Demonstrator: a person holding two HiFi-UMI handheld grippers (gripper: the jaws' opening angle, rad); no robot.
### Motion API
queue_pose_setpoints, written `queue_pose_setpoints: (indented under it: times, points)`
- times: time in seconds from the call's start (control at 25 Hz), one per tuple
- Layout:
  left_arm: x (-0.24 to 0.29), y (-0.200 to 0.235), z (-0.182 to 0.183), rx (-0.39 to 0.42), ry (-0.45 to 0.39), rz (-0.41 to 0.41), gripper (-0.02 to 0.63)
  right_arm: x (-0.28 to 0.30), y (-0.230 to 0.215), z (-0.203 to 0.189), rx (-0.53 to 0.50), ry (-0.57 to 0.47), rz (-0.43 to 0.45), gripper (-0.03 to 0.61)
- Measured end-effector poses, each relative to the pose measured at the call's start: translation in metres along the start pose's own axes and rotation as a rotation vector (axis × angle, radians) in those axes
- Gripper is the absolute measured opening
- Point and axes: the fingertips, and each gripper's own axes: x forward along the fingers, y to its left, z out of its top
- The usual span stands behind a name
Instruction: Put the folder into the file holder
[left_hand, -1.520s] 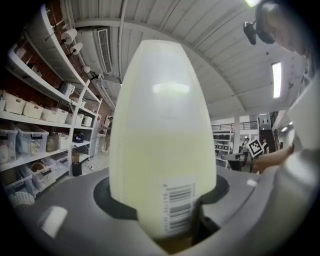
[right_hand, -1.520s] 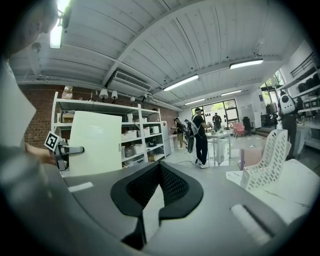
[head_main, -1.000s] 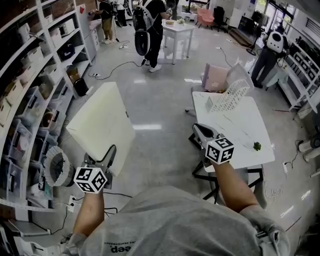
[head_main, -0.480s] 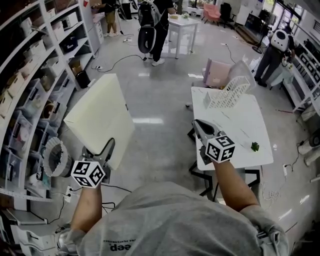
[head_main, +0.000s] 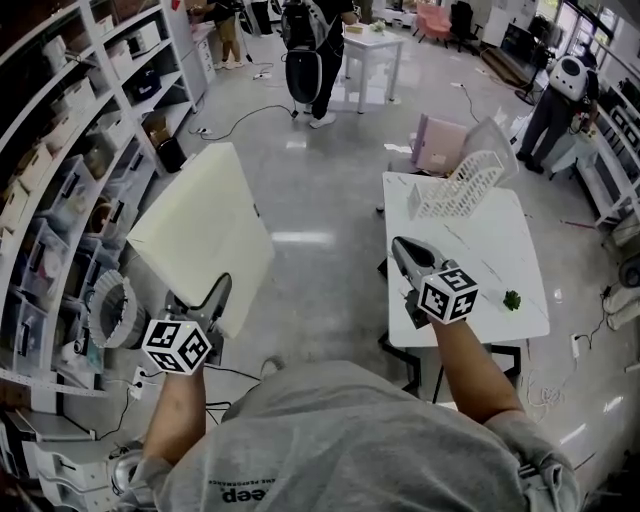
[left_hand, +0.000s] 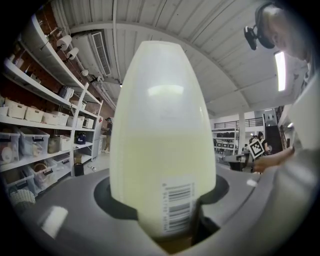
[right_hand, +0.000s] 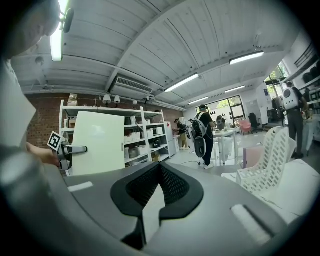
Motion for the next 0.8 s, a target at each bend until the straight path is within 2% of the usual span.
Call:
queue_pose_setpoints:
  times: [0.28,0.56,0.8]
  points:
    - [0.047,0.051,-0.005,-0.023,0.002,-0.035,0.353,0.060,-0.007,0.002,-0.007,0.014,-0.016,0.003]
    - [0.149,0.152,0.007,-0.058,-0.017,-0.140,0.351,0.177,-0.019,0.030,-0.023,-0.032,-0.081,0.003]
    - [0.238,0.246,0.042,-0.024,-0.001,-0.228,0.350,0.291,-0.023,0.062,-0.023,-0.036,-0.144,0.003]
